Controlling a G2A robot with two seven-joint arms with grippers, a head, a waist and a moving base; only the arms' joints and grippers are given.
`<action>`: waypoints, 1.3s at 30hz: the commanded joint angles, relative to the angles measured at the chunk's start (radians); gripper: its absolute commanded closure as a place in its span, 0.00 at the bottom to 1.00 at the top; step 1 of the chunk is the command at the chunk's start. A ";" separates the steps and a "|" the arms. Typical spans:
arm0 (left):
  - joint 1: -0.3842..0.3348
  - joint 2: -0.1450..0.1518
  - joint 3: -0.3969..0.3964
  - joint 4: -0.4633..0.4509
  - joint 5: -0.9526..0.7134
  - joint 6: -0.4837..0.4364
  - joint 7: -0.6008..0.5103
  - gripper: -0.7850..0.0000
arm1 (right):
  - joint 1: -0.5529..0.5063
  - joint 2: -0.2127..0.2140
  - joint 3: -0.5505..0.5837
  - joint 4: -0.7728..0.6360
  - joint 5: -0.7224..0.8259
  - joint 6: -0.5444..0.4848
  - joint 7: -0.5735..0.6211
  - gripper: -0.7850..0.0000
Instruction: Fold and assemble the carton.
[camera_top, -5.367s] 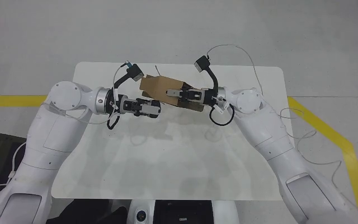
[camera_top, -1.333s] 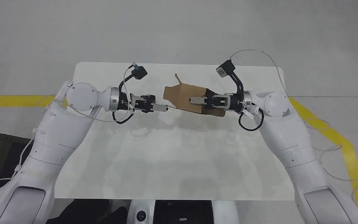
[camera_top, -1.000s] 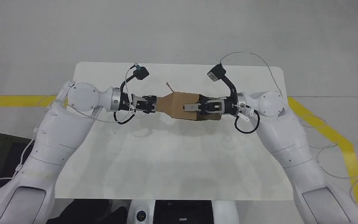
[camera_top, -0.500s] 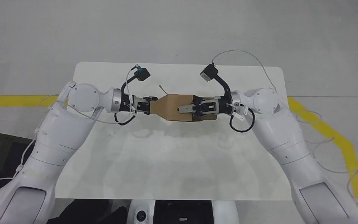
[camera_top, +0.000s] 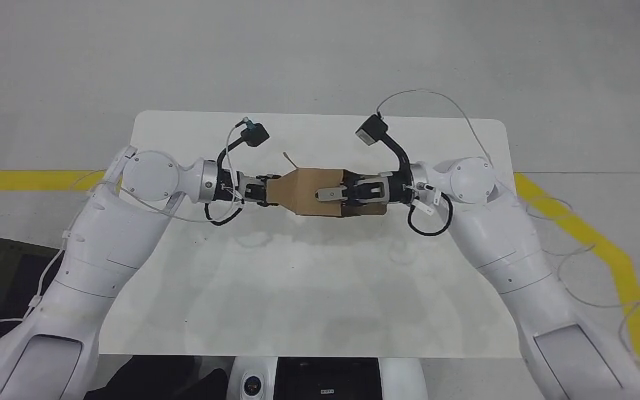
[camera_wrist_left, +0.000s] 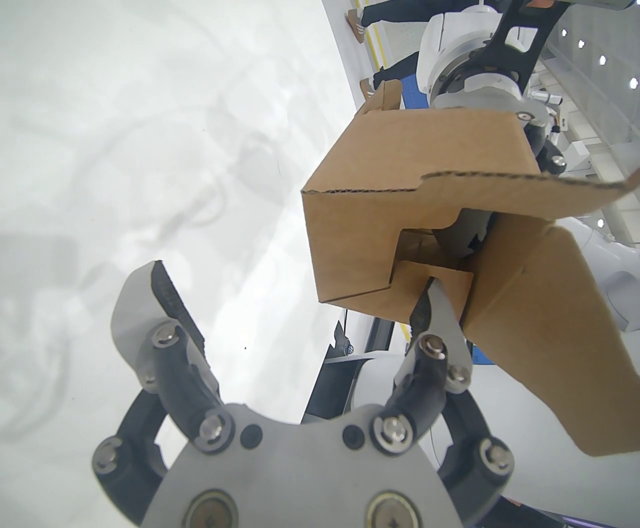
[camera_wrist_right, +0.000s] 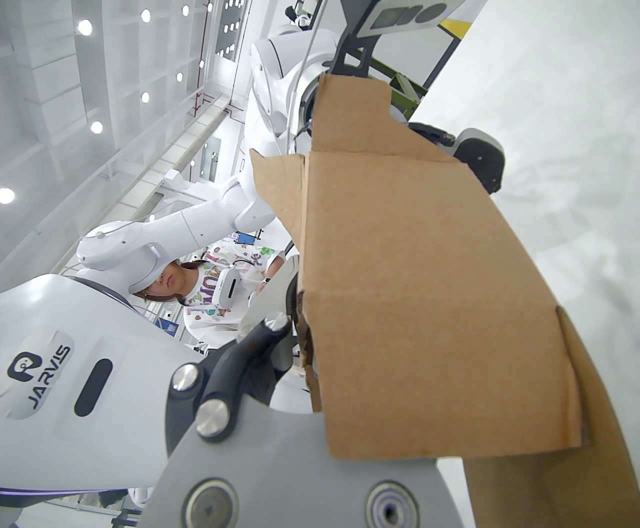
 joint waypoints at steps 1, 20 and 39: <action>-0.002 0.000 -0.001 0.002 -0.001 -0.001 -0.001 0.00 | -0.001 0.000 0.001 0.006 0.001 -0.001 0.000 1.00; -0.038 0.005 -0.048 0.140 -0.017 0.001 0.040 0.00 | -0.014 0.006 -0.031 -0.004 -0.006 0.041 0.139 1.00; -0.041 -0.003 -0.018 0.113 -0.072 -0.005 -0.027 0.00 | 0.036 -0.006 -0.024 0.060 0.042 0.003 0.111 1.00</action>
